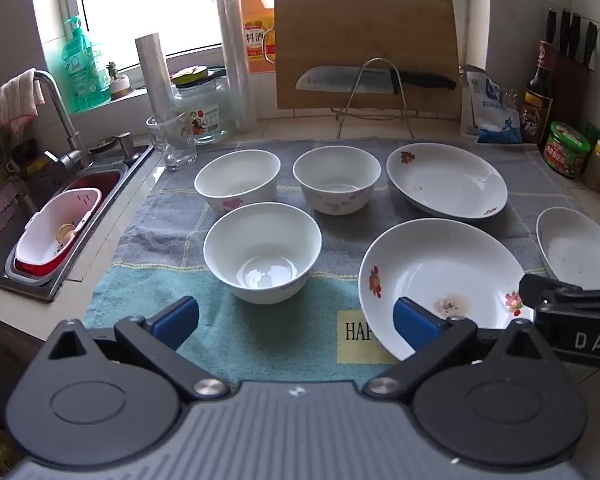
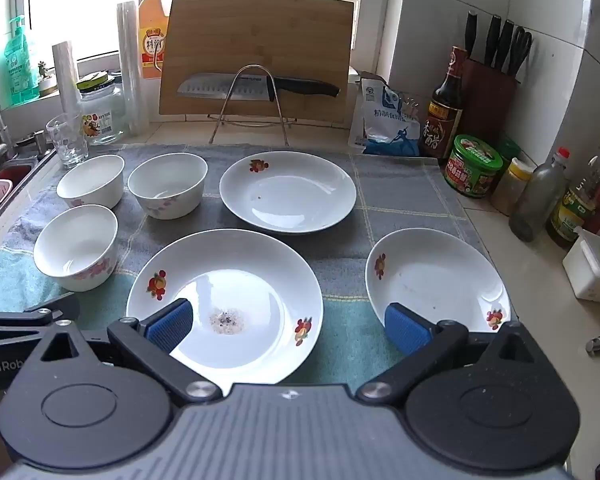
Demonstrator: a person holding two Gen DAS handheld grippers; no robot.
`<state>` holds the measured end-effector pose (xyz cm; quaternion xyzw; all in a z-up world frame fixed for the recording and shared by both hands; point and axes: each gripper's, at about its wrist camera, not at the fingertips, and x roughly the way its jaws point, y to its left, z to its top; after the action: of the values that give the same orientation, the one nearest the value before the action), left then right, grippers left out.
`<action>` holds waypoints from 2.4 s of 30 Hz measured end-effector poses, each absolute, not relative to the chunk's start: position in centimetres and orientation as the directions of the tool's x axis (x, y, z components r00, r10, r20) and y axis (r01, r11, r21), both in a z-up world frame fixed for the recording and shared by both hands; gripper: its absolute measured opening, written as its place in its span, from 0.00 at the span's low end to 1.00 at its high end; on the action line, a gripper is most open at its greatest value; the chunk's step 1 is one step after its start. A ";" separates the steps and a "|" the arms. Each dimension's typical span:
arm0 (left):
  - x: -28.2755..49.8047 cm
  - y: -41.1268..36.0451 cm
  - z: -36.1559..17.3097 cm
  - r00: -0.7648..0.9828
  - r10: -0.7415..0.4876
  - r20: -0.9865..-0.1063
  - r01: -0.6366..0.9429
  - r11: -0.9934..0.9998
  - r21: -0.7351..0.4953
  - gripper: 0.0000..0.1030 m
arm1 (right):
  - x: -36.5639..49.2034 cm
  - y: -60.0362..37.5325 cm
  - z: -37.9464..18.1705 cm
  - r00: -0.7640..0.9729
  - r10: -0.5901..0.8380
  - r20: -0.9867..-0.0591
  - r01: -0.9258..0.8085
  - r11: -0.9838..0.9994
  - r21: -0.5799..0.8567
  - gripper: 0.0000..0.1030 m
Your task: Organize plates and bowls
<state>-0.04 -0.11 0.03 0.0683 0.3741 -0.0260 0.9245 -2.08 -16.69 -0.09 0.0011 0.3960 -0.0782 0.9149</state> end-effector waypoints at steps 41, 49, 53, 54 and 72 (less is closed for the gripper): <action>0.4 0.4 0.1 0.712 -0.013 -0.702 0.089 0.994 0.071 0.99 | -2.0 -16.7 -0.1 0.686 -0.131 -0.716 0.128 0.990 -0.058 1.00; 0.4 0.5 0.2 0.713 -0.014 -0.701 0.086 0.994 0.068 0.99 | -2.0 -16.7 -0.1 0.686 -0.131 -0.716 0.127 0.990 -0.059 1.00; 0.4 0.6 0.2 0.713 -0.016 -0.701 0.087 0.994 0.066 0.99 | -2.0 -16.6 0.0 0.686 -0.131 -0.716 0.125 0.990 -0.061 1.00; 0.4 0.5 0.2 0.712 -0.017 -0.702 0.088 0.994 0.065 0.99 | -2.0 -16.6 0.1 0.686 -0.133 -0.715 0.125 0.990 -0.064 1.00; 0.6 0.7 0.4 0.715 -0.020 -0.698 0.091 0.994 0.064 0.99 | -2.0 -16.5 0.2 0.687 -0.142 -0.713 0.129 0.989 -0.073 1.00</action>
<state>0.58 0.69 0.41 0.0468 0.3760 -0.0300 0.9250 -2.01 -16.47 0.18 -0.0084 0.3888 -0.0736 0.9183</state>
